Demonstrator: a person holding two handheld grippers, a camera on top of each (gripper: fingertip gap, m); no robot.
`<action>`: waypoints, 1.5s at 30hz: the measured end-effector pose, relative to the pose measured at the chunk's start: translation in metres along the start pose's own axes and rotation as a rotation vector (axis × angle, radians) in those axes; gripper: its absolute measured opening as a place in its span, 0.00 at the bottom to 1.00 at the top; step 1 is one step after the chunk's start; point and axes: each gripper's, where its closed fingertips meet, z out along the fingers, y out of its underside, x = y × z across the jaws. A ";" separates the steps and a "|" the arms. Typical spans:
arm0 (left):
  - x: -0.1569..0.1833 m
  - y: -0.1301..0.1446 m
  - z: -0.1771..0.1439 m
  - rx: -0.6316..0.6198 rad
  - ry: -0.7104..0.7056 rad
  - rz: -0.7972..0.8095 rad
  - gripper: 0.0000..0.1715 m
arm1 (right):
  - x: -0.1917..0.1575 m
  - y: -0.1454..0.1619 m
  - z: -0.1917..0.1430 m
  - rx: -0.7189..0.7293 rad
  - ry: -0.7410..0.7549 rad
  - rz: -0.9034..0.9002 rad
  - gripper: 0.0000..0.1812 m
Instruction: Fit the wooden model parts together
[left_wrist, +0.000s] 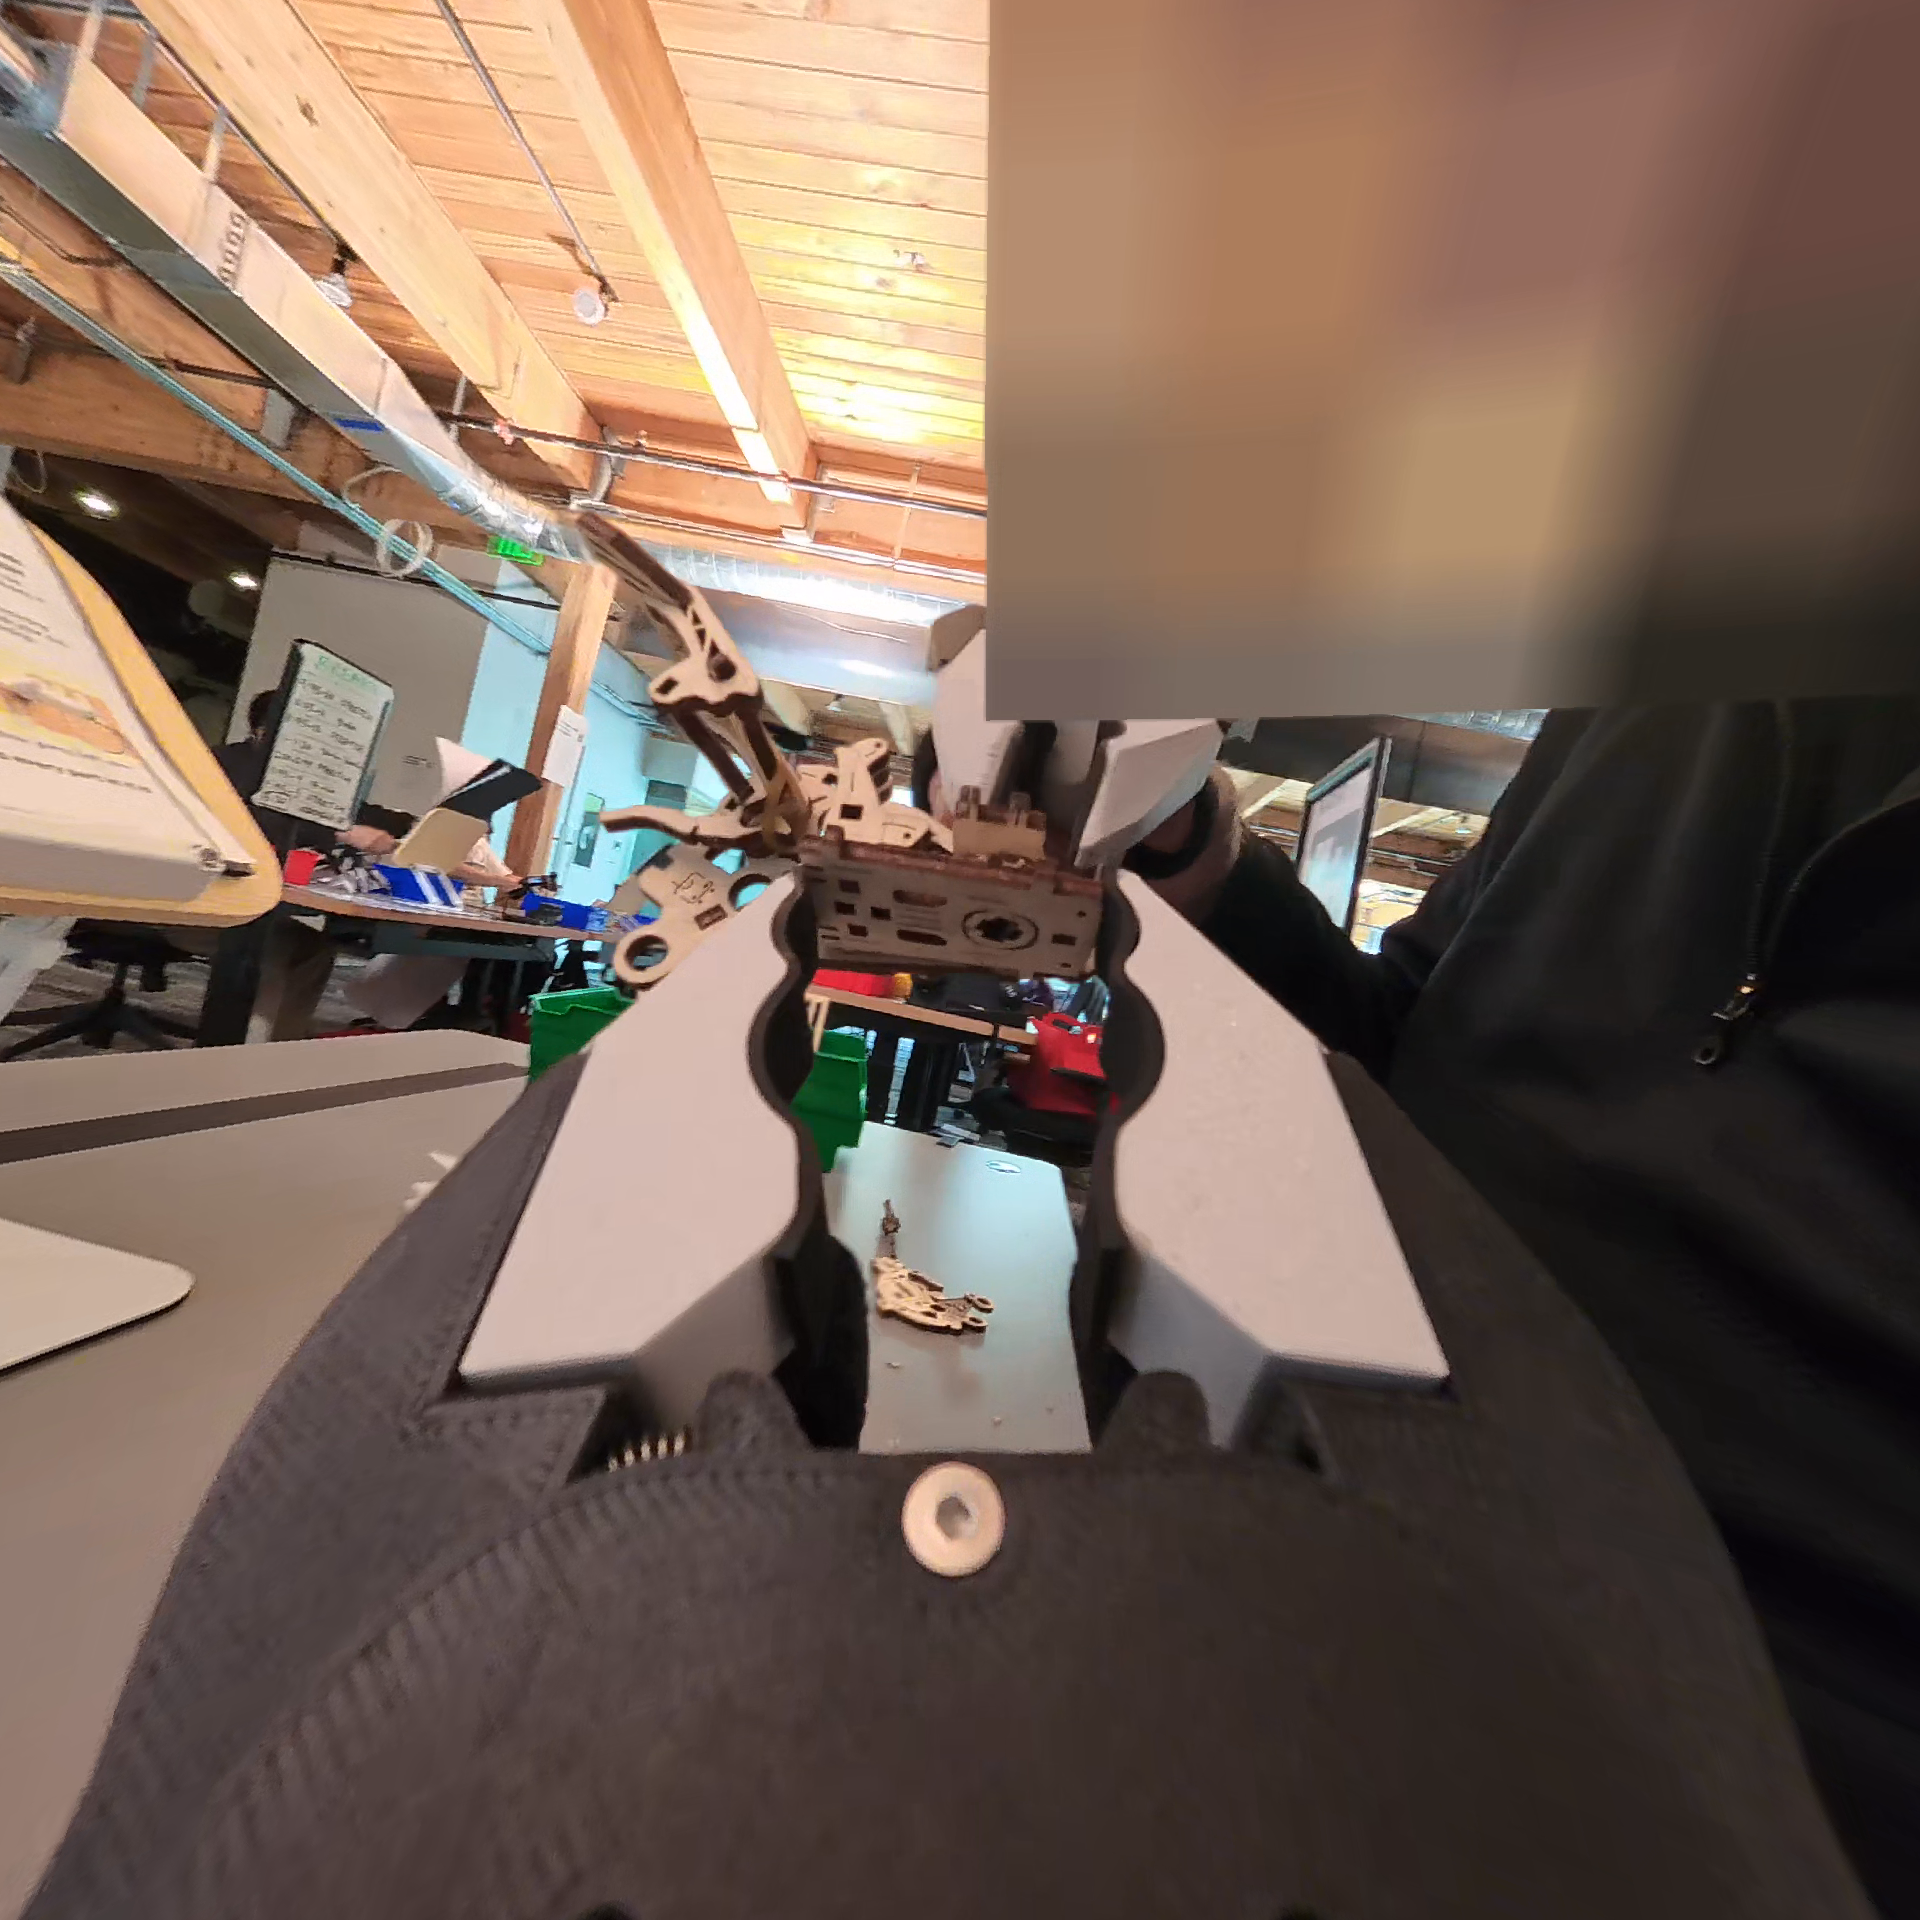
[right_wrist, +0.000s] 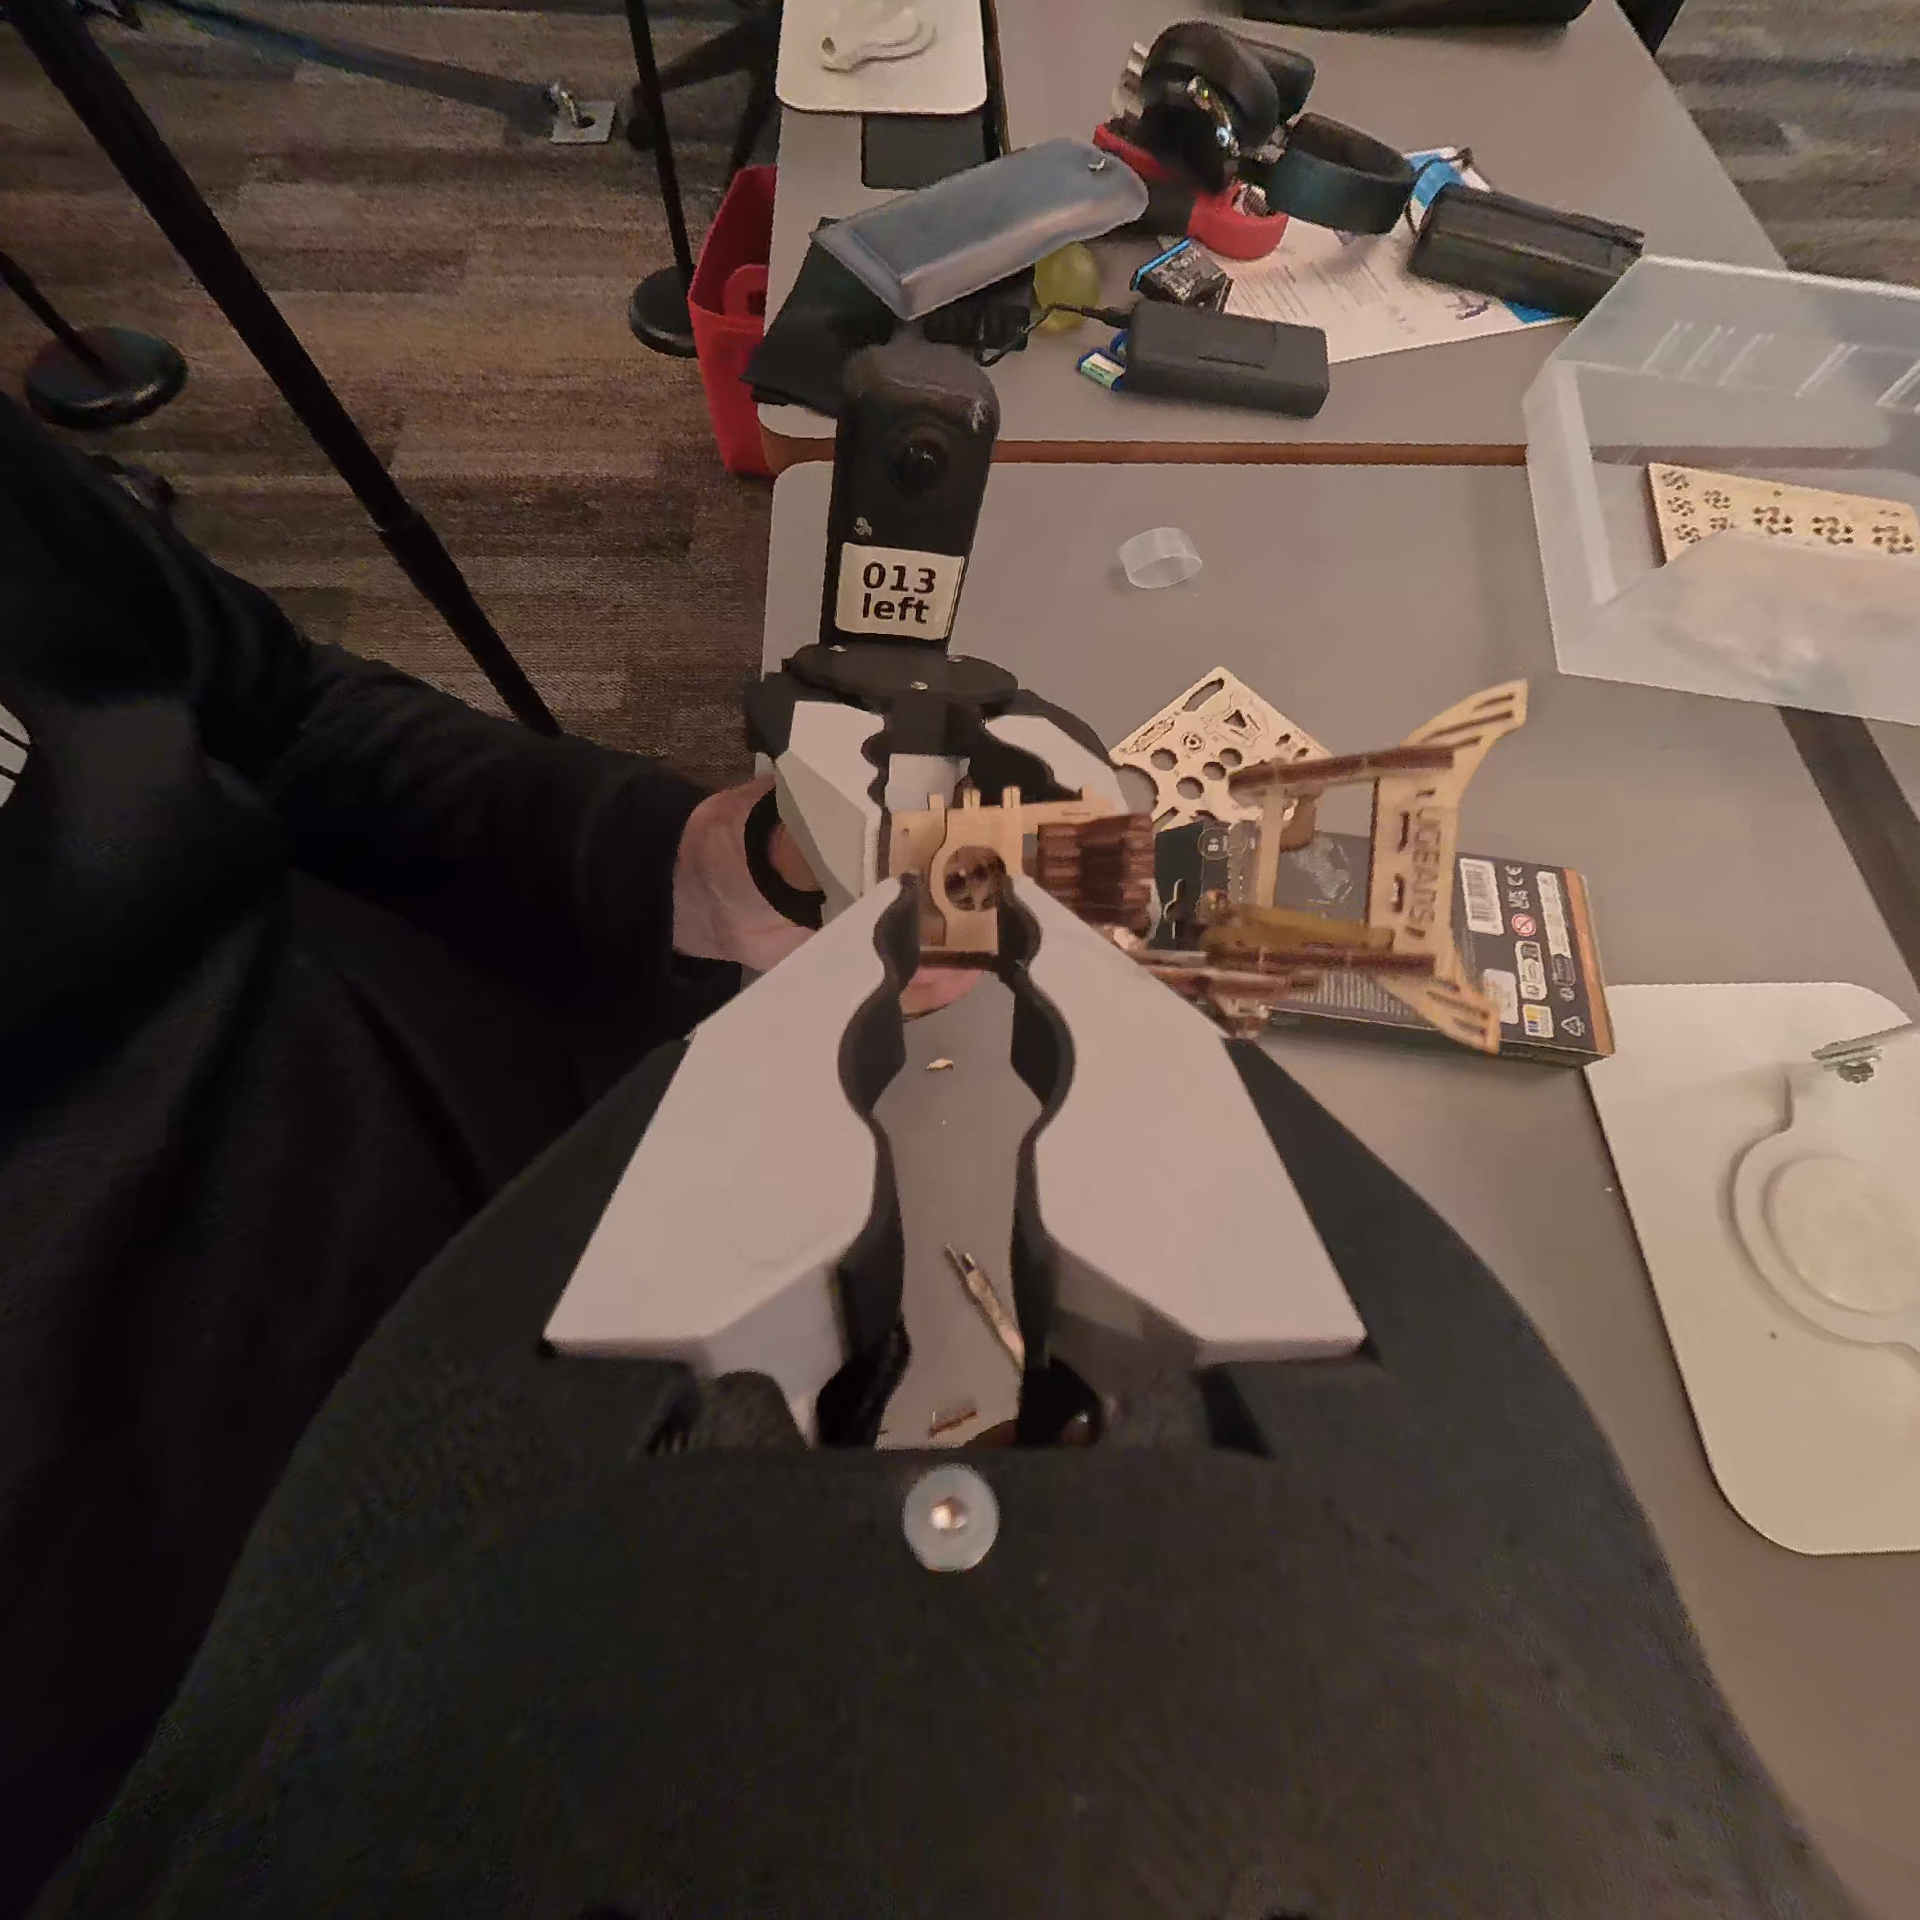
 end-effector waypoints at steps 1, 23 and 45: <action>0.001 0.001 0.001 0.001 0.004 -0.002 0.30 | -0.001 -0.001 0.001 0.002 -0.001 -0.005 0.07; 0.005 -0.001 0.001 0.023 0.050 -0.037 0.30 | 0.001 -0.002 0.006 0.017 0.069 0.022 0.09; -0.009 -0.013 -0.028 0.076 0.034 -0.060 0.30 | 0.055 0.129 0.016 -0.226 0.154 0.201 0.09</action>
